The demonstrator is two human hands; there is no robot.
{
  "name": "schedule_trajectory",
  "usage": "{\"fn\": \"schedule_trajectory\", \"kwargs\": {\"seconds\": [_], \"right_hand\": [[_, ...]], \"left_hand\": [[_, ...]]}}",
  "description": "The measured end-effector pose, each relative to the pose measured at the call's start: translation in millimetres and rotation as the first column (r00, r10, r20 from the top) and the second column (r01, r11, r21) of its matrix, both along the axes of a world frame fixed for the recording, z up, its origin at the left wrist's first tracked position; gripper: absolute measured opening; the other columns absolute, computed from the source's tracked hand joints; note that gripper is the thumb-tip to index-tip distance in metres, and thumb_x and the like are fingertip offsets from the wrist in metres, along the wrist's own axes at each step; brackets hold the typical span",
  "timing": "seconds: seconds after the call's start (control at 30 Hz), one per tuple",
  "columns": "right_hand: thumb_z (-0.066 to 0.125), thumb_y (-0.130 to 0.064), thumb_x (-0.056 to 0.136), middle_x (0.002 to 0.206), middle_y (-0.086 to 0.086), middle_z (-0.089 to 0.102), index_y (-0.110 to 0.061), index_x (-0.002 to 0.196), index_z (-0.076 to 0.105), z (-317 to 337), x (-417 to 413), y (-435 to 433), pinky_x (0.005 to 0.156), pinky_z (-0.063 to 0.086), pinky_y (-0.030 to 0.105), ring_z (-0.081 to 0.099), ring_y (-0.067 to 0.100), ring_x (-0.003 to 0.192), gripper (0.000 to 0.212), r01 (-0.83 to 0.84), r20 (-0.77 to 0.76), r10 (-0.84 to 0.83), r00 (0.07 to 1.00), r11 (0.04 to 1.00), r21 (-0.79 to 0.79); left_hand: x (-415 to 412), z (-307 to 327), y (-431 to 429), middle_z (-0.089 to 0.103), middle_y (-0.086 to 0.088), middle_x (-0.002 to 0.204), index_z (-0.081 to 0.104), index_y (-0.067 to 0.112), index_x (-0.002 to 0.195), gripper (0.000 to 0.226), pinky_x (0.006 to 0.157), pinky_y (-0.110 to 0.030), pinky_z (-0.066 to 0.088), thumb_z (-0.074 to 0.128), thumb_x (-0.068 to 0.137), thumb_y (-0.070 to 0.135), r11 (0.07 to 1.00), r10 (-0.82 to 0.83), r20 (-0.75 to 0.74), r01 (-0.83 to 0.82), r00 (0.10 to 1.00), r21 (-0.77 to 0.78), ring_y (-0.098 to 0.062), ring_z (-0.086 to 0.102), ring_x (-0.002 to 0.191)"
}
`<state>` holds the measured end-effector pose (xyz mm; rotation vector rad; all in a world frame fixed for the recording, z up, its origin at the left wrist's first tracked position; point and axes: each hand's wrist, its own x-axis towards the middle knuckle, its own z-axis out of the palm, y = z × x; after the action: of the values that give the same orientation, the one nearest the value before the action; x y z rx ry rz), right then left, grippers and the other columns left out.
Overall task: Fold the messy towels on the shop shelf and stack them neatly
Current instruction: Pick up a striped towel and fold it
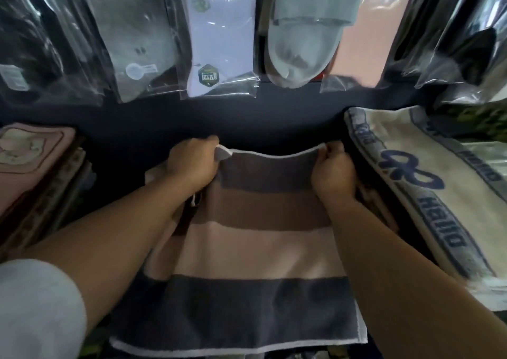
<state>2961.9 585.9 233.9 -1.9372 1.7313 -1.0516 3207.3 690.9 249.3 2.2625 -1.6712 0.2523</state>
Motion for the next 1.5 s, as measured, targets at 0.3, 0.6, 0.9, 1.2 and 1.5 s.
{"fn": "schedule_trajectory", "kwargs": {"seconds": [0.3, 0.6, 0.9, 1.2, 1.5], "right_hand": [[0.014, -0.080, 0.090, 0.169, 0.005, -0.012, -0.048, 0.156, -0.006, -55, 36, 93, 0.118, -0.011, 0.065, -0.015, 0.037, 0.153, 0.076, -0.388, -0.451, 0.541, 0.710, 0.835, 0.391], [0.010, -0.095, 0.075, 0.169, 0.001, -0.011, -0.054, 0.153, -0.010, -62, 15, 66, 0.115, -0.008, 0.069, -0.013, 0.039, 0.153, 0.090, -0.292, -0.616, 0.460, 0.640, 0.886, 0.360], [0.009, -0.096, 0.072, 0.169, 0.000, -0.011, -0.053, 0.154, -0.008, -60, 11, 57, 0.118, -0.006, 0.067, -0.010, 0.038, 0.154, 0.094, -0.295, -0.644, 0.464, 0.609, 0.885, 0.359], [0.014, -0.093, 0.077, 0.170, 0.002, -0.007, -0.049, 0.156, -0.004, -57, 9, 57, 0.119, -0.005, 0.065, -0.006, 0.036, 0.154, 0.092, -0.331, -0.632, 0.482, 0.607, 0.876, 0.350], [0.032, -0.076, 0.083, 0.160, 0.007, 0.033, -0.035, 0.152, 0.036, -32, 43, 86, 0.117, 0.026, 0.056, 0.028, 0.034, 0.146, 0.081, -0.663, -0.521, 0.618, 0.589, 0.738, 0.125]], "left_hand": [[7, -12, 7, 0.058, -0.016, 0.113, 0.056, 0.014, 0.112, 0.049, 0.079, -0.044, 0.051, 0.077, 0.076, 0.040, 1.000, 0.007, -0.109, -0.009, 0.994, -0.020, -0.041, 0.059, 0.100], [30, -15, 116, 0.038, -0.005, 0.157, 0.023, 0.032, 0.155, 0.128, 0.110, -0.047, 0.041, 0.068, 0.046, 0.082, 0.947, 0.281, -0.362, -0.197, 0.889, 0.253, -0.031, 0.041, 0.140], [29, -21, 172, 0.063, -0.008, 0.076, 0.060, 0.009, 0.077, 0.025, 0.063, -0.033, 0.045, 0.060, 0.095, 0.026, 0.928, 0.323, -0.582, -0.369, 0.746, 0.043, -0.027, 0.062, 0.074], [15, 21, 221, 0.061, 0.004, 0.090, 0.057, 0.021, 0.100, 0.019, 0.063, -0.032, 0.040, 0.063, 0.095, 0.037, 0.840, 0.381, -0.528, -0.523, 0.759, -0.146, -0.015, 0.056, 0.079], [-10, -11, 269, 0.069, 0.011, 0.096, 0.063, 0.031, 0.106, 0.034, 0.070, -0.034, 0.052, 0.073, 0.083, 0.054, 0.821, 0.522, -0.674, -0.521, 0.523, 0.231, -0.011, 0.066, 0.087]]}}
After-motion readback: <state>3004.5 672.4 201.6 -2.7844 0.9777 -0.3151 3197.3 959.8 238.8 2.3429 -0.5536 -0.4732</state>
